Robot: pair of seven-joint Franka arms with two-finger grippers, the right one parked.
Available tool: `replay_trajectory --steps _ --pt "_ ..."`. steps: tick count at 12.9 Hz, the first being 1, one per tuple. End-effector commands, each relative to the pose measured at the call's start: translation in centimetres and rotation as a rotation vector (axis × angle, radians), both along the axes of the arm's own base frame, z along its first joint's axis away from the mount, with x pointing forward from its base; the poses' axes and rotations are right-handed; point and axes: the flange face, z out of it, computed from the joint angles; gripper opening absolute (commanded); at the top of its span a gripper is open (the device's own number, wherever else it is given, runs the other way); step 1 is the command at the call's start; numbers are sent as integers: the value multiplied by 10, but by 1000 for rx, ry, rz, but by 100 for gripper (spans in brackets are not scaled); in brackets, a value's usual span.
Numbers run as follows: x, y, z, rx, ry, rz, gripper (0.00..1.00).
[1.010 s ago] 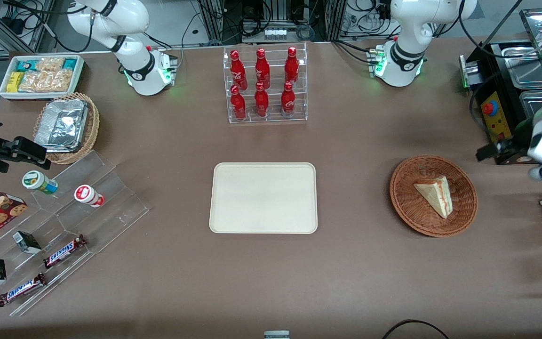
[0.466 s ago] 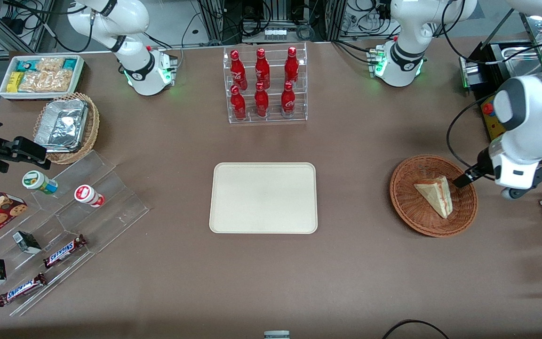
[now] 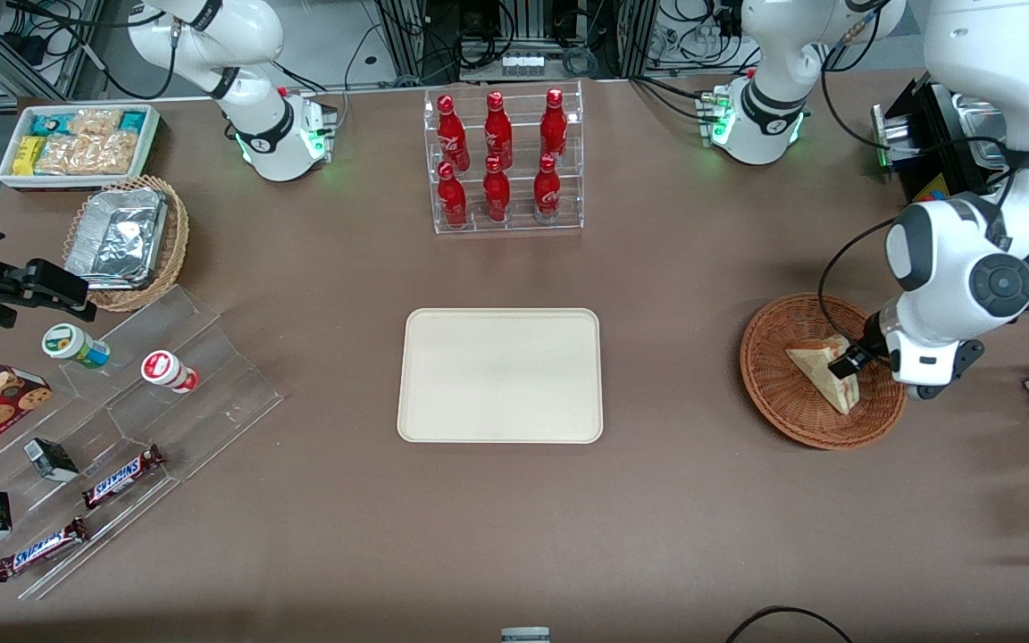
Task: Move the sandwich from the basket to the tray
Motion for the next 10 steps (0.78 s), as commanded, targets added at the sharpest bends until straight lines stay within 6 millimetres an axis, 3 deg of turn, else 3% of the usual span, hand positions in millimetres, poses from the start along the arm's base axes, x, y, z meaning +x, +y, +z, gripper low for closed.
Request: replay_trajectory --steps 1,7,10 --pt "6 -8 -6 7 -22 7 100" --pt "6 -14 -46 13 -2 -6 99" --pt "6 -15 -49 14 4 -10 83"
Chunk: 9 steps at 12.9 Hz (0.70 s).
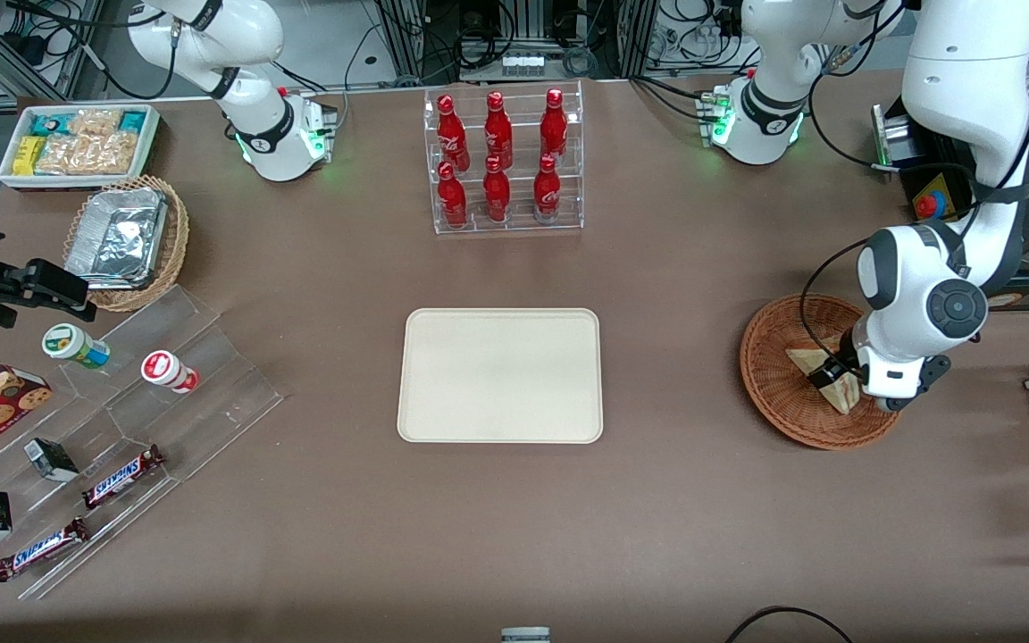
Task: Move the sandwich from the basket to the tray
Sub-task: 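Lower the left gripper into the basket and close on the sandwich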
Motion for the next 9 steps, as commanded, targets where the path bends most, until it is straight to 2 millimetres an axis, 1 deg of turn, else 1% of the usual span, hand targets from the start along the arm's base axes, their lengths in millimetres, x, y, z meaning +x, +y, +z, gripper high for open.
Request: replay_trajectory --steps 1,4,5,7,9 --pt "4 -4 1 5 -7 8 79" --pt "2 -3 4 3 14 -2 63" --pt "5 -3 12 2 26 3 57" --pt "14 -11 29 4 50 0 46" --pt "26 -18 49 3 59 -6 43"
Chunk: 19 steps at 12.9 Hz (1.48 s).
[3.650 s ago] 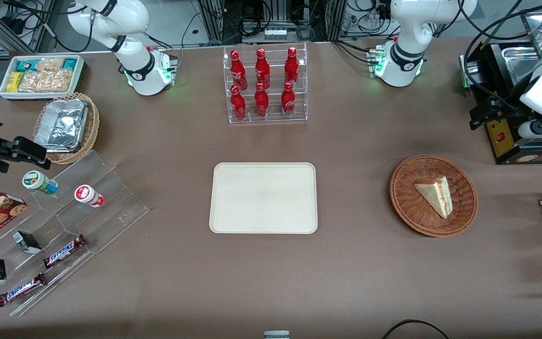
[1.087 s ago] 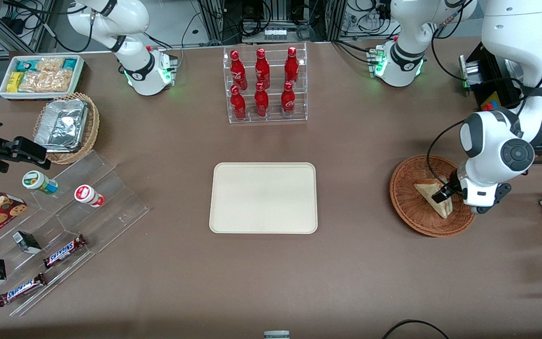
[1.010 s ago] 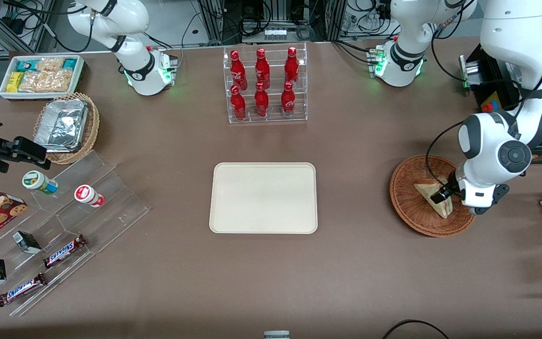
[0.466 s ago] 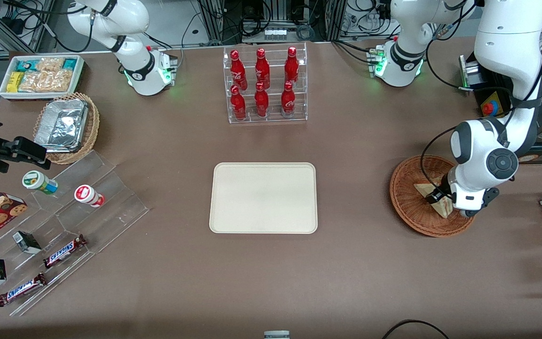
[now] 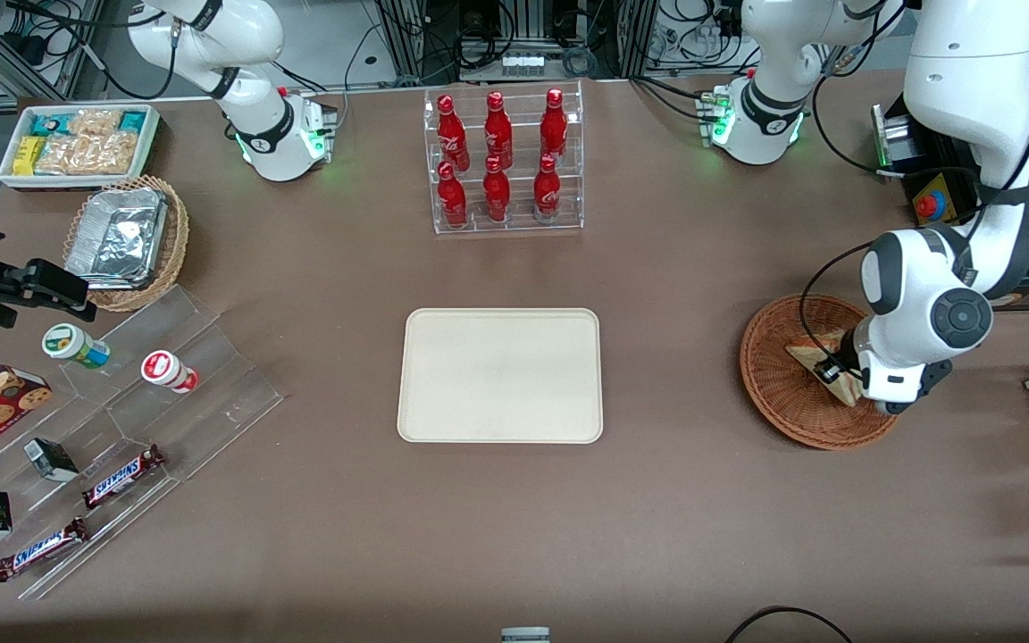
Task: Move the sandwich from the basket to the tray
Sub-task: 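Lower the left gripper into the basket and close on the sandwich, then lift the sandwich out of the basket and carry it over the tray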
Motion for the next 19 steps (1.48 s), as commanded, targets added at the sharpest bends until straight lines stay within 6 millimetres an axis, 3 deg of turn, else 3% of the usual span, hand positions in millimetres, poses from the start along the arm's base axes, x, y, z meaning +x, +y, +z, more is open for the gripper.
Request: replay_trajectory --steps 1,4,9,12,15,18,19 --pt "16 -12 36 5 17 0 41" --pt "26 -30 62 -2 -8 -32 37" --pt "25 -149 82 -23 -53 -212 37" --pt "28 -211 94 -106 -78 -271 35" --pt "21 -283 88 -143 -82 -475 31" --pt "32 -360 70 -184 -105 -540 28" --pt "31 -374 66 -185 -109 -551 29"
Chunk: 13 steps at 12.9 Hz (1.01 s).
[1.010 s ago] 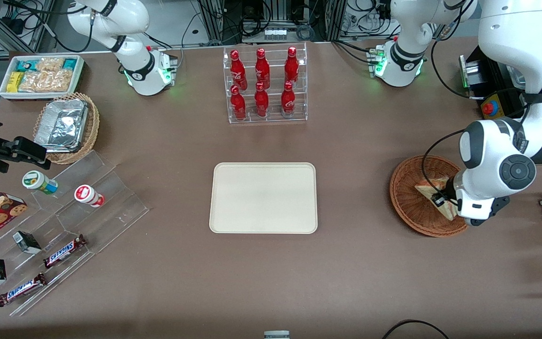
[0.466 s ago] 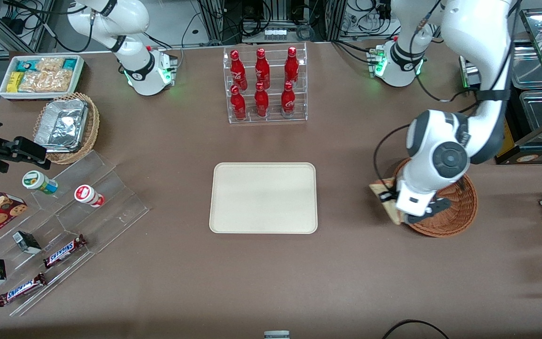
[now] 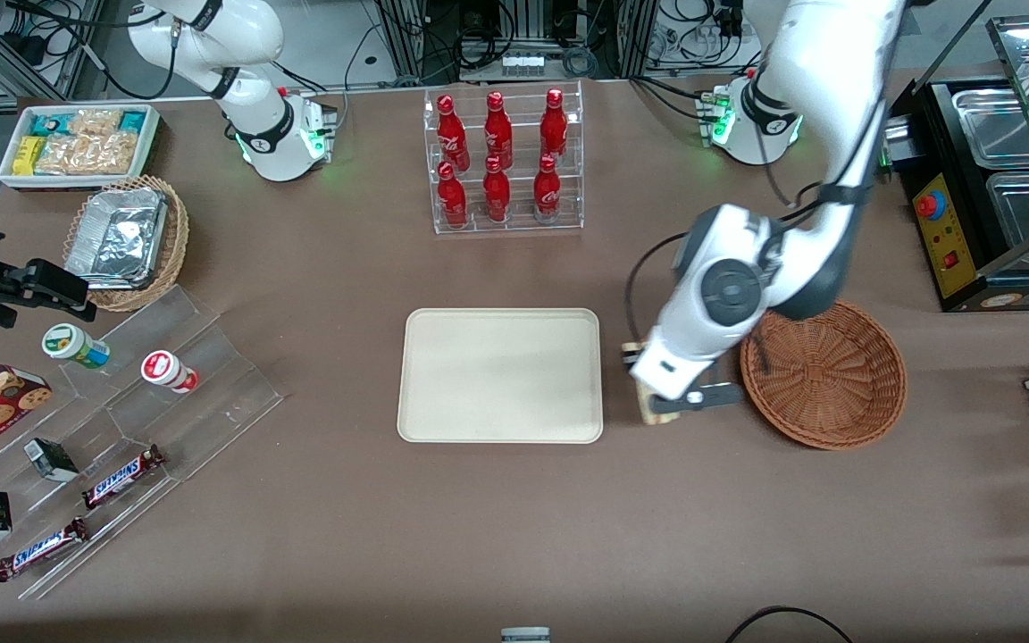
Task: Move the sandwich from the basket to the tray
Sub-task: 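Lift the sandwich out of the basket and carry it over the tray, then lower the sandwich onto the tray and open the left gripper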
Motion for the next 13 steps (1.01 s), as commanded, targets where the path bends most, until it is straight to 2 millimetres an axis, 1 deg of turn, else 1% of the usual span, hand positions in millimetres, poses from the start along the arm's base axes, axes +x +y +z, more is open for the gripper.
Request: replay_trajectory --steps 1,2,3,4,5,6,8,9,11,13 --pt "8 -46 -17 -15 4 -52 30" --pt "-1 -60 -22 -16 12 -79 31" --pt "-9 -73 -35 -11 25 -103 32" --pt "-10 -80 -44 -12 27 -111 32" --pt "-10 -93 -53 -11 27 -125 32" --pt "-14 -106 -67 -7 34 -143 32" --pt "-10 -113 -83 -7 36 -147 32" --pt "-16 -118 -89 2 43 -162 33" --pt "-18 -118 -96 7 50 -172 33" --pt "-18 -117 -98 13 53 -174 33"
